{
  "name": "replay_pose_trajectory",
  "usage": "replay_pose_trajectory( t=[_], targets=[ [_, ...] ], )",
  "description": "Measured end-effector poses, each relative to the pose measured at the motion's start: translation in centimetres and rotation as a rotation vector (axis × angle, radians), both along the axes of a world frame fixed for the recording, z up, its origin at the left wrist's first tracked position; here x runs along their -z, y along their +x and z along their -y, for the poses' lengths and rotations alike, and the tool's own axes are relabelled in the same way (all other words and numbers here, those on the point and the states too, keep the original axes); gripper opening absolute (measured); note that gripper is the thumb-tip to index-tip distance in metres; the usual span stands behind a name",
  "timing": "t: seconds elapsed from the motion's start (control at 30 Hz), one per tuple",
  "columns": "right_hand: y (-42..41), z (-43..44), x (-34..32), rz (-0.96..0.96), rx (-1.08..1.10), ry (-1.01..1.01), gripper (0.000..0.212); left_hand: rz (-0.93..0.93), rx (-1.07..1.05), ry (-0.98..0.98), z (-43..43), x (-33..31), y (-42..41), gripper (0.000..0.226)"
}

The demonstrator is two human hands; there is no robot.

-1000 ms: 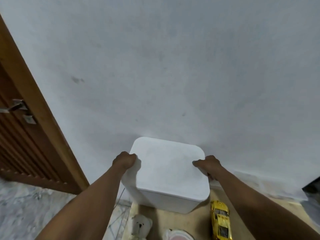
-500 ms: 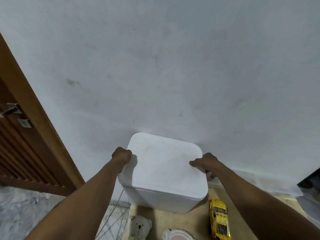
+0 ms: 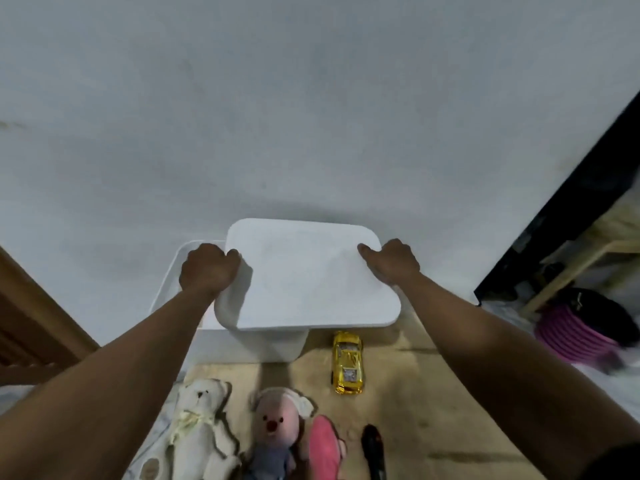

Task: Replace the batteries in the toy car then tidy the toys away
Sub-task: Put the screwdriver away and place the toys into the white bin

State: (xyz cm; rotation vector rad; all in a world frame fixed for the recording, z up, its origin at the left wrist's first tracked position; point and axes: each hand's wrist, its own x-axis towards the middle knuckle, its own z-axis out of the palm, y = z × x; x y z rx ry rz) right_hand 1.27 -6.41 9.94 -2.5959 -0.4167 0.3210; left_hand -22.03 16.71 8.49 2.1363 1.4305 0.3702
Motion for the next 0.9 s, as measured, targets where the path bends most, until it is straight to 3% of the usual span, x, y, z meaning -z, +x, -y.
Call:
replay_pose_trajectory(
  t=[0.13,0.23,0.47,0.67,0.9],
  targets=[
    [4.0,8.9,0.5,-0.014,0.116,-0.039,0.071,0.003,0.124,-0.044,7.6,0.3,5.8,0.039],
    [6.6,15.7,1.5,-0.041,0.2,-0.068,0.077,-0.002,0.23,-0.107,13.5,1.2,10.1,0.049],
    [11.0,28.4,9.0,-0.193,0.298,-0.114,0.083,-0.017,0.35,-0.423,25.4,7.5,16.1,0.058],
    [12.0,32.2,17.5,-0.249,0.283,-0.171,0.081,-0.117,0.262,-0.643,31.7,14.4,16.8,0.09],
    [11.4,33.0,21.8,-0.268,0.252,-0.081,0.075,-0.184,0.228,-0.72,33.1,18.0,16.2,0.091]
  ],
)
